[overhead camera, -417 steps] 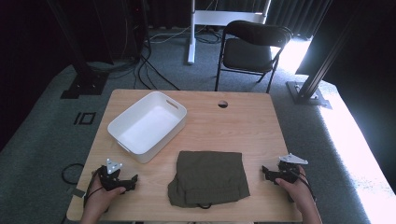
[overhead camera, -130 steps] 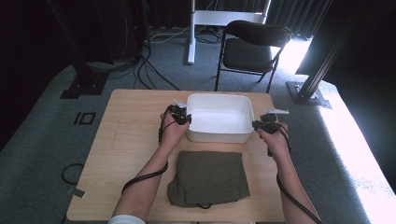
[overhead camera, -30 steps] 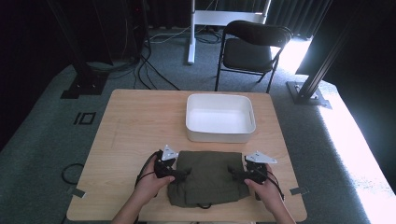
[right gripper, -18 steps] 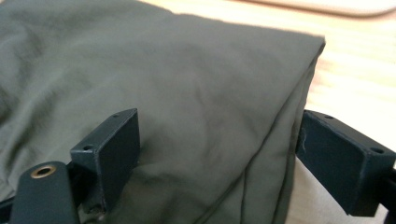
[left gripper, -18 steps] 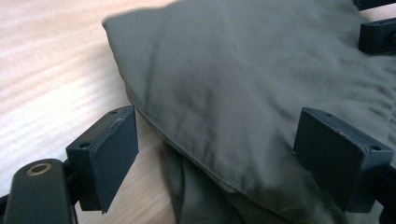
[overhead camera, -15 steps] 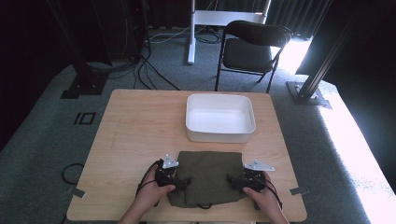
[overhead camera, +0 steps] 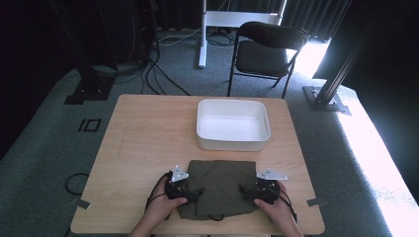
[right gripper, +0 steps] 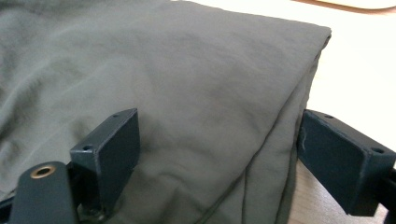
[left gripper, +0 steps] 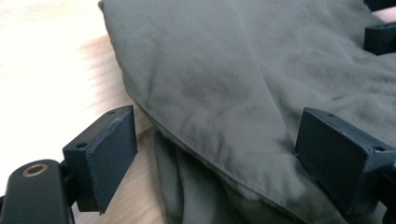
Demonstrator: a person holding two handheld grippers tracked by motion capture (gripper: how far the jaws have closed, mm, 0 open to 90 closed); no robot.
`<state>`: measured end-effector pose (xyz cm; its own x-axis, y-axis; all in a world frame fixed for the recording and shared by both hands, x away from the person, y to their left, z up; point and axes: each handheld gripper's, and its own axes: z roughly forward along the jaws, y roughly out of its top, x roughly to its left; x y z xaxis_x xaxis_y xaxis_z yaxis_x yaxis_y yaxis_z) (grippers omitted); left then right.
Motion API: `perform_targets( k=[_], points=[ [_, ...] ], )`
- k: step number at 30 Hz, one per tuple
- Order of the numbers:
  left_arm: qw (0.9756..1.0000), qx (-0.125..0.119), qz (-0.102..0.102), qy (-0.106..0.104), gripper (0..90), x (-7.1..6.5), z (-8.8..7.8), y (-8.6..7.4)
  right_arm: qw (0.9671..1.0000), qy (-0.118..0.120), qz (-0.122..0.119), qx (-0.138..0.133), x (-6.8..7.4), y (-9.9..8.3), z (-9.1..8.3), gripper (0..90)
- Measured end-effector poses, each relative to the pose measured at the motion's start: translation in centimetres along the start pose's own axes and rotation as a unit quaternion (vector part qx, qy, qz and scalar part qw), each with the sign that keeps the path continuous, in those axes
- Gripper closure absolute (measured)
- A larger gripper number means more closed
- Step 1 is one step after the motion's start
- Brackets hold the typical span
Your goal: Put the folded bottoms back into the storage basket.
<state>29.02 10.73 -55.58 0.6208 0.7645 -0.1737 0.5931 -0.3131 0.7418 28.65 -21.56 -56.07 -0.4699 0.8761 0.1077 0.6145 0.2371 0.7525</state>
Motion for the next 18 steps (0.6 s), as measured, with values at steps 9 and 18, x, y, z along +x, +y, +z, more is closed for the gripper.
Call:
perform_targets(
  k=[9,18],
  points=[
    [0.9999,0.000,0.003,0.016,16.0,-0.8,0.6,0.4,0.9998,-0.005,-0.018,-0.001,0.6,-0.1,-0.1,25.9],
    [0.9992,0.001,-0.003,-0.040,69.8,-0.9,1.0,0.6,0.9978,0.033,-0.057,0.000,1.9,0.0,-0.4,74.5]
  ],
)
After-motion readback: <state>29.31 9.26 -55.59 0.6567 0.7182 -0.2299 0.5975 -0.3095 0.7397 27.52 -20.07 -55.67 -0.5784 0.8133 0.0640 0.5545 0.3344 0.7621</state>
